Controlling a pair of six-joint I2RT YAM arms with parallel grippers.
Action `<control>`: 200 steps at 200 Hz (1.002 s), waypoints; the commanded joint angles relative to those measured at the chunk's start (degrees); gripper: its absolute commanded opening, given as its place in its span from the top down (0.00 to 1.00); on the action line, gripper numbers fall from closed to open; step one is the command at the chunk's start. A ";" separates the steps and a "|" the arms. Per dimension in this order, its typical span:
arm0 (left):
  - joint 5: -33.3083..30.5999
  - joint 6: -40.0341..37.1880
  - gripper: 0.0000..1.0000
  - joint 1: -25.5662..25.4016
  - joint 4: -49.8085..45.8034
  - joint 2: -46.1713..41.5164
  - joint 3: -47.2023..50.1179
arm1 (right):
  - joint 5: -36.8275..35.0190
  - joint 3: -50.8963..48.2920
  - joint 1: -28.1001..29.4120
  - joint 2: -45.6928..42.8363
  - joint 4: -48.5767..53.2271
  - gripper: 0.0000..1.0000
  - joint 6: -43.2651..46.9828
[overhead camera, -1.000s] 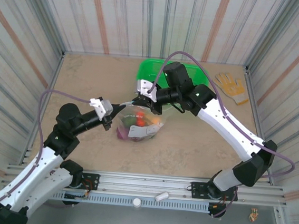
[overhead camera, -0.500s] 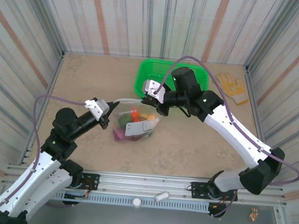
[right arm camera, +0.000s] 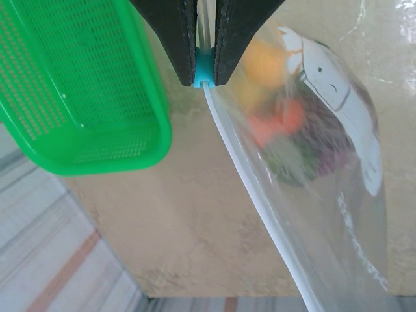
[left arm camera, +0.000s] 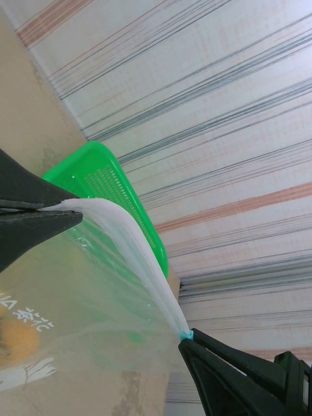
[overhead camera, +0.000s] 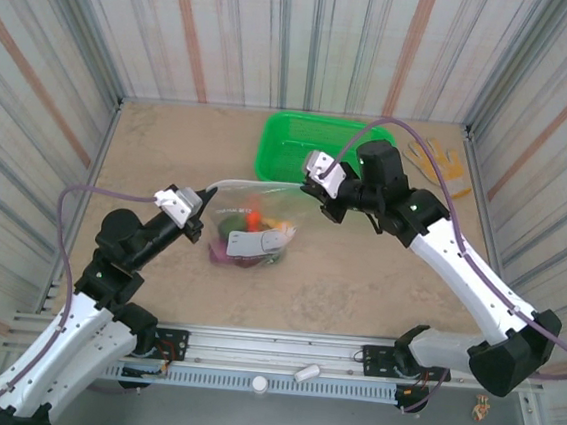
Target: Place the food in the zip-top bag and seal the zipper
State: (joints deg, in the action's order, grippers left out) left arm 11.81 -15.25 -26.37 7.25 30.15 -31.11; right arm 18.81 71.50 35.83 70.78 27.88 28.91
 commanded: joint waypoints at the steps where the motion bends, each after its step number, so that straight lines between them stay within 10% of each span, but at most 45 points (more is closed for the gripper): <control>1: -6.12 -1.18 1.00 0.81 2.33 -1.69 -0.26 | -8.61 -2.94 -2.51 -3.41 0.97 0.99 -1.92; 151: -6.16 -1.29 1.00 0.28 2.33 -1.12 -0.13 | -8.63 -8.87 -7.80 -8.83 -0.87 0.96 -2.53; 200: -2.36 -0.58 1.00 0.27 3.18 -0.08 -0.19 | -5.92 -4.89 -7.20 -7.97 -0.06 0.71 -4.28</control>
State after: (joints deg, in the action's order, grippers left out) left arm 9.74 -15.25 -26.22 7.16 30.30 -31.00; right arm 12.99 62.94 29.23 62.57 25.28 26.50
